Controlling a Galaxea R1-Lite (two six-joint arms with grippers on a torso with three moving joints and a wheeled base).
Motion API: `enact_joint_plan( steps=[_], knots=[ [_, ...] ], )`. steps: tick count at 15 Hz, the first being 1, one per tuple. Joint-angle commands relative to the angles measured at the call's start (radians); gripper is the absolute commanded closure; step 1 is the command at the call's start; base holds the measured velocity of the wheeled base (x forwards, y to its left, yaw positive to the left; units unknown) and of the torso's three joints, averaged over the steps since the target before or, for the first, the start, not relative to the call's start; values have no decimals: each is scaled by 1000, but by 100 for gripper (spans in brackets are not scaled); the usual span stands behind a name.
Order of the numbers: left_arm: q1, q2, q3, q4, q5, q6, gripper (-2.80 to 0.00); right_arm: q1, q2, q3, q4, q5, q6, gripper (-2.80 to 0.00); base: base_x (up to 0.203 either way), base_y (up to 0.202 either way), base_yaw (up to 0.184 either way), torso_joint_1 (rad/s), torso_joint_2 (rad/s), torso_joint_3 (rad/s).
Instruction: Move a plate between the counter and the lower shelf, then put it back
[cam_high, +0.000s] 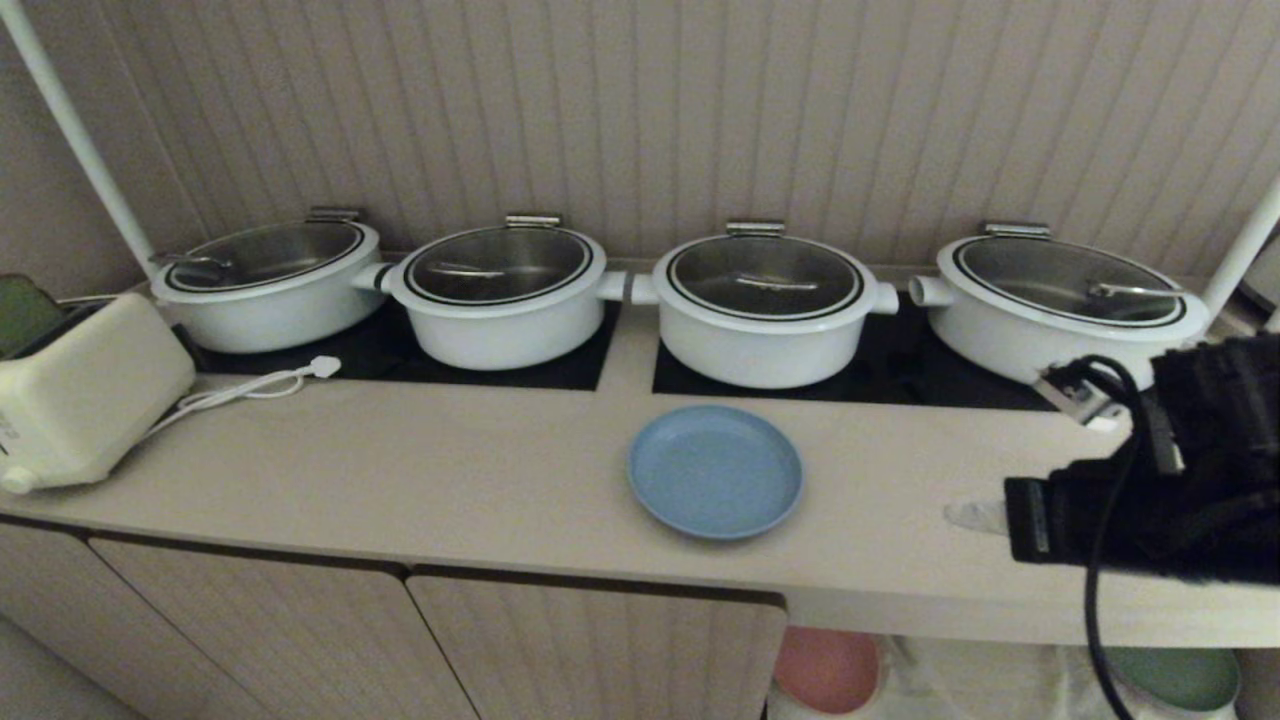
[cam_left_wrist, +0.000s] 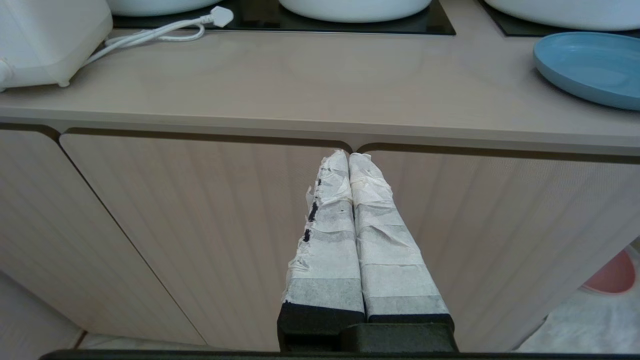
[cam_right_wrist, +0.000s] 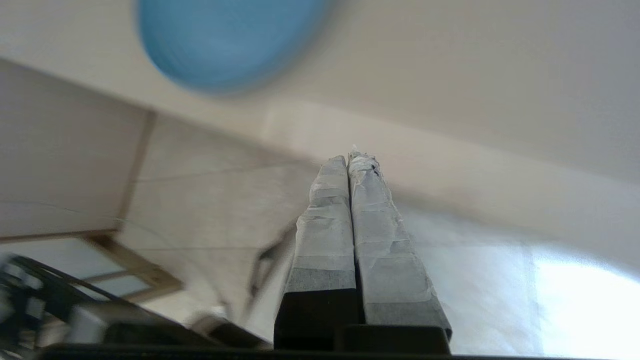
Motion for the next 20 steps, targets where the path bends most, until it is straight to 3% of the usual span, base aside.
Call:
enact_joint_plan(
  steps=[1,4,7,12,14,16,17,20],
  knots=[
    [0,0,0,0,0,0,0,-48,-163,119,-2,2,-47,0,0,0,0,0,0,0],
    [0,0,0,0,0,0,0,-135,-380,356,-43,4,-155,0,0,0,0,0,0,0],
    [0,0,0,0,0,0,0,-245,-616,607,-192,28,-240,0,0,0,0,0,0,0],
    [0,0,0,0,-1,0,0,-321,-1011,661,-193,46,-272,0,0,0,0,0,0,0],
    [0,0,0,0,0,0,0,-317,-1140,666,-178,-60,-285,0,0,0,0,0,0,0],
    [0,0,0,0,0,0,0,-282,-1247,668,-119,-290,-290,0,0,0,0,0,0,0],
    [0,0,0,0,0,0,0,-272,-1297,668,-83,-341,-291,0,0,0,0,0,0,0],
    [0,0,0,0,0,0,0,-263,-1421,667,41,-287,-293,0,0,0,0,0,0,0]
  ],
)
